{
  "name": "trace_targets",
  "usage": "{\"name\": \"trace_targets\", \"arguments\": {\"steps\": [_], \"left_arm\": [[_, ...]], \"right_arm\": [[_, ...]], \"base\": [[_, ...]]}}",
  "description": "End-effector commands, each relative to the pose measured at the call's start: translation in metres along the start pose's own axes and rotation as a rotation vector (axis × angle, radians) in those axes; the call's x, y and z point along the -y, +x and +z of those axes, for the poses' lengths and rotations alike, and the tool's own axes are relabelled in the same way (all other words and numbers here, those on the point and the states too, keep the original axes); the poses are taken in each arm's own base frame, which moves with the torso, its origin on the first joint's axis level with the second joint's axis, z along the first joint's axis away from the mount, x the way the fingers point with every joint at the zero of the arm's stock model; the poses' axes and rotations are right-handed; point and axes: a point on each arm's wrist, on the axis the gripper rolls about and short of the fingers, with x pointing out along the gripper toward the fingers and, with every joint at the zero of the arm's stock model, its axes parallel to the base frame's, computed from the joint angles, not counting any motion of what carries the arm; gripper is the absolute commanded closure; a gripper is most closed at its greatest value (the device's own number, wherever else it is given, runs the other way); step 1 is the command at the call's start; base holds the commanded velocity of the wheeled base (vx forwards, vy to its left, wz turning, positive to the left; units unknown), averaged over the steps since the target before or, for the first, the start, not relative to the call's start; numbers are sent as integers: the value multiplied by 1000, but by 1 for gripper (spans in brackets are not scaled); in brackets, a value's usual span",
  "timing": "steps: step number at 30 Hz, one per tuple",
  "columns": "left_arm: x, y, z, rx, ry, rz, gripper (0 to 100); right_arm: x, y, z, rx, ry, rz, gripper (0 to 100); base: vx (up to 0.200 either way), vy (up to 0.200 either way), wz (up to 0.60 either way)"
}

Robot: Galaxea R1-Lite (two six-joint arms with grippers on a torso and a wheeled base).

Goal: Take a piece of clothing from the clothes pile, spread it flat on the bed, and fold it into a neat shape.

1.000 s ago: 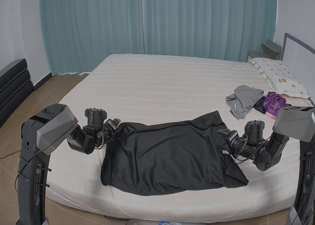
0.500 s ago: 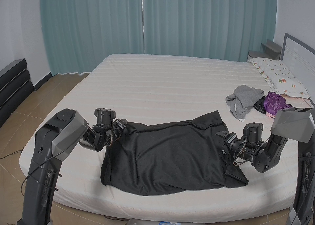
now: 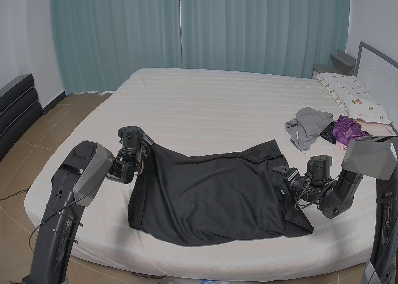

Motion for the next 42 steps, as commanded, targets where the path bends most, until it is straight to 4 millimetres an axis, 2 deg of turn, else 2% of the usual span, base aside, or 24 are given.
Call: {"name": "trace_targets", "arguments": {"steps": [1, 11, 16, 17, 18, 22, 27, 29, 33, 41, 42], "left_arm": [[-8, 15, 17, 158, -50, -51, 100], [-14, 17, 12, 182, -8, -71, 100], [-16, 17, 12, 184, -3, -62, 100], [-14, 16, 11, 205, 18, -61, 100], [-14, 16, 11, 205, 18, -61, 100], [-19, 13, 11, 239, 38, -65, 100], [-22, 11, 8, 221, 38, -54, 100], [-24, 10, 6, 220, 42, -48, 100], [-28, 7, 4, 216, 46, -46, 100], [-30, 4, 0, 204, 51, -37, 100], [-33, 2, -2, 196, 54, -28, 100]], "right_arm": [[1, 1, -1, 0, -1, -2, 0], [3, 2, -3, 17, -10, 10, 0], [2, 11, 4, 55, -14, 22, 0], [4, 18, 13, 103, -19, 18, 0], [4, 18, 13, 103, -19, 18, 0], [4, 39, 30, 203, -96, 0, 0], [10, 56, 29, 263, -237, -48, 0], [8, 69, 33, 289, -320, -56, 0], [19, 92, 34, 281, -450, -89, 0], [12, 111, 44, 283, -488, -101, 0], [3, 114, 51, 301, -492, -91, 0]], "base": [[0, 0, 0], [0, 0, 0], [0, 0, 0], [0, 0, 0], [0, 0, 0], [0, 0, 0], [0, 0, 0], [0, 0, 0], [0, 0, 0], [0, 0, 0], [0, 0, 0]]}}
